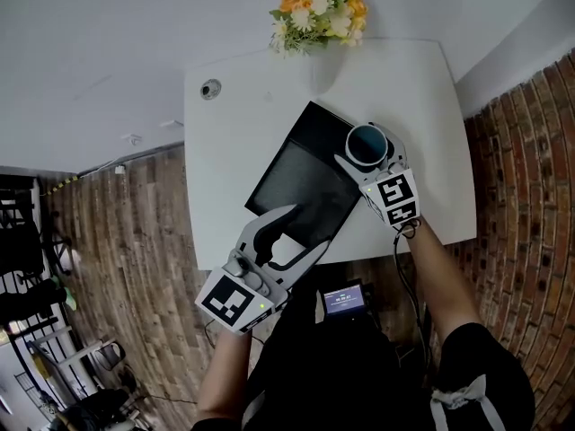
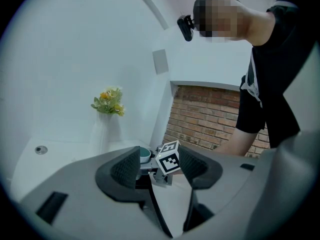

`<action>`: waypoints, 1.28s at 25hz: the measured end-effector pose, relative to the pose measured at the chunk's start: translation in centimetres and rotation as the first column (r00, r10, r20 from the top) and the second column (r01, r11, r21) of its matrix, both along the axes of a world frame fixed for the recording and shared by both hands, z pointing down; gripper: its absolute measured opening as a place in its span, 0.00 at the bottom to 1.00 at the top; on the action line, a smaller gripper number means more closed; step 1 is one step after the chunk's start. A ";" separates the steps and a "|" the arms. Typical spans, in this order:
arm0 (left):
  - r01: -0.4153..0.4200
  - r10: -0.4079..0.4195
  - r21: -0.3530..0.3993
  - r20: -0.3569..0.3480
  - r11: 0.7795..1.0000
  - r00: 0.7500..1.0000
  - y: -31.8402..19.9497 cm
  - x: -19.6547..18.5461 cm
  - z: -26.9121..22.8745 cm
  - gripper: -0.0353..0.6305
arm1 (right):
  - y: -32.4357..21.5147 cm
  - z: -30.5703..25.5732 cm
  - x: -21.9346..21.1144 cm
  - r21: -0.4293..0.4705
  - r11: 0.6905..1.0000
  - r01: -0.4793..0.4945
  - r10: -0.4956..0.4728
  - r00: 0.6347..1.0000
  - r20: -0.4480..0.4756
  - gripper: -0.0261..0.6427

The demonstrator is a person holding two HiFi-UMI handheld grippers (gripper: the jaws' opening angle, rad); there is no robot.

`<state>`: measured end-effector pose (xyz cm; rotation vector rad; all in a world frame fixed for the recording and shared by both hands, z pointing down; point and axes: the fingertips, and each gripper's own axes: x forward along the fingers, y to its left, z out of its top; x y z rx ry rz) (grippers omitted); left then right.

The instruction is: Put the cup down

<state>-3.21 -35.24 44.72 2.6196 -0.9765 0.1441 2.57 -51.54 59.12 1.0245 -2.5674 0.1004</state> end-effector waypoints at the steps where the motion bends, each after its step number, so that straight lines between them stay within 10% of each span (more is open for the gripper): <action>1: -0.001 0.001 0.002 0.000 1.000 1.000 0.1 0.0 -0.1 0.43 | 0.0 0.0 0.0 0.001 1.000 -0.001 0.001 1.000 -0.002 0.64; 32: -0.020 0.019 0.091 0.005 0.996 1.000 4.8 -0.9 -2.4 0.42 | 9.5 -8.5 7.1 -0.031 0.979 -0.203 0.205 0.969 0.136 0.74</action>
